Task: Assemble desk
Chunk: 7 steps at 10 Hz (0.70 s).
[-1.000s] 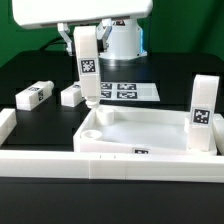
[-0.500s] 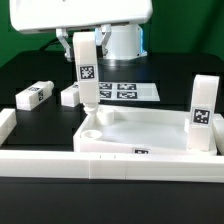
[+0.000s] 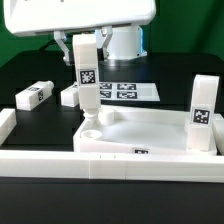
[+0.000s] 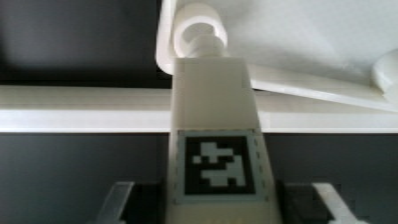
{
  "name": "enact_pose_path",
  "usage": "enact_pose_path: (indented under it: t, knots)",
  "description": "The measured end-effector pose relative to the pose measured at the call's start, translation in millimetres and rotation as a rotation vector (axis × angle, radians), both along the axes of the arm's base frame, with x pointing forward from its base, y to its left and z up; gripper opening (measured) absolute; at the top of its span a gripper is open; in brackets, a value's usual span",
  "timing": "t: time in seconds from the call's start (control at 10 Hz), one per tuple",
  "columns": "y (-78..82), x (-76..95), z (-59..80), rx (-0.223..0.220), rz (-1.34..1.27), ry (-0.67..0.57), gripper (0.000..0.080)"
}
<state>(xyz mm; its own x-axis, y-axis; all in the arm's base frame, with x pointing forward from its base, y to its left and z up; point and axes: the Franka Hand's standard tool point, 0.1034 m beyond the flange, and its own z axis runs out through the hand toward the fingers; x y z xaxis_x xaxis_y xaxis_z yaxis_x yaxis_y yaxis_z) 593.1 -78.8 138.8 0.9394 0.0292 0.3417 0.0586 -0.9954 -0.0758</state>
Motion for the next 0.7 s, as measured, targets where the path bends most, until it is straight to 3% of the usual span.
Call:
enact_pose_path:
  t: [0.1, 0.4, 0.7]
  knots:
    - [-2.0, 2.4, -4.3, -0.031, 0.014, -0.014, 0.029]
    - [0.1, 6.0, -11.1, -0.062, 0.044, -0.02, 0.029]
    - [-4.7, 4.1, -14.5, -0.061, 0.036, -0.014, 0.029]
